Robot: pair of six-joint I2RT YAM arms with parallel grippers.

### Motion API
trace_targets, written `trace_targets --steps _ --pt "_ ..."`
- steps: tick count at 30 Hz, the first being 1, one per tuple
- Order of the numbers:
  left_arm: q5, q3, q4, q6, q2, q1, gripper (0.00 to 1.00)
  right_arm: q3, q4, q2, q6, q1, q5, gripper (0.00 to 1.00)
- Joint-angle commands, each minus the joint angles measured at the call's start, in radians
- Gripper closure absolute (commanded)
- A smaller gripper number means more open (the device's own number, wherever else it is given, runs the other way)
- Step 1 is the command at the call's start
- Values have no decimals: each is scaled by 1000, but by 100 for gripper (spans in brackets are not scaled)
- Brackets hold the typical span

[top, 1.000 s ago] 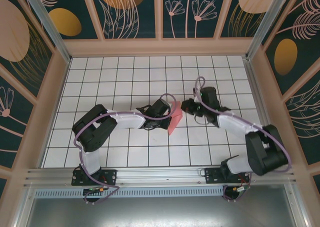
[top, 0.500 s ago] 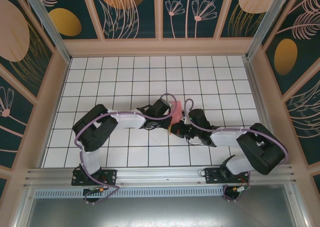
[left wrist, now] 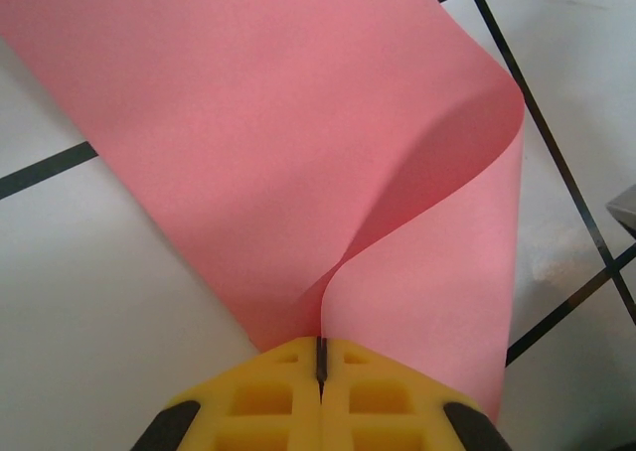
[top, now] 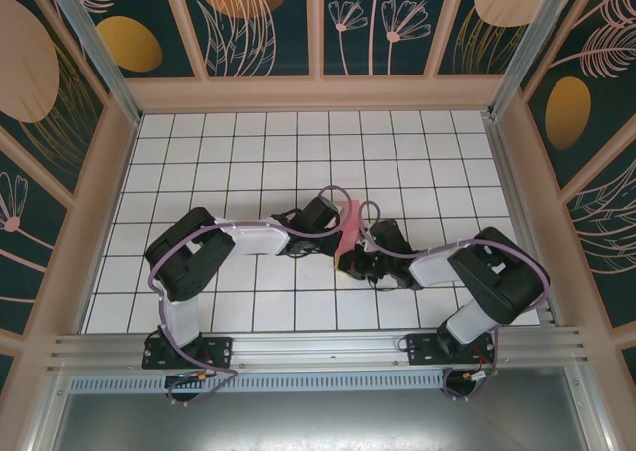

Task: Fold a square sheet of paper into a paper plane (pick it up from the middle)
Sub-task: Third fold the triangle at the center of the table.

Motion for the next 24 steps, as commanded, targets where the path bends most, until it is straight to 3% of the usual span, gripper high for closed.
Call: trace_targets --steps 1,11,19,24 --pt "12 -12 -44 16 55 4 100 17 -60 31 -27 7 20 100" --pt "10 -9 -49 19 52 5 100 50 -150 -149 -83 -59 24 100" --pt "14 -12 -47 20 55 5 100 36 9 -63 -31 -76 -75 100" --pt "15 -10 -47 19 56 4 100 64 -39 -9 -61 -47 -52 100"
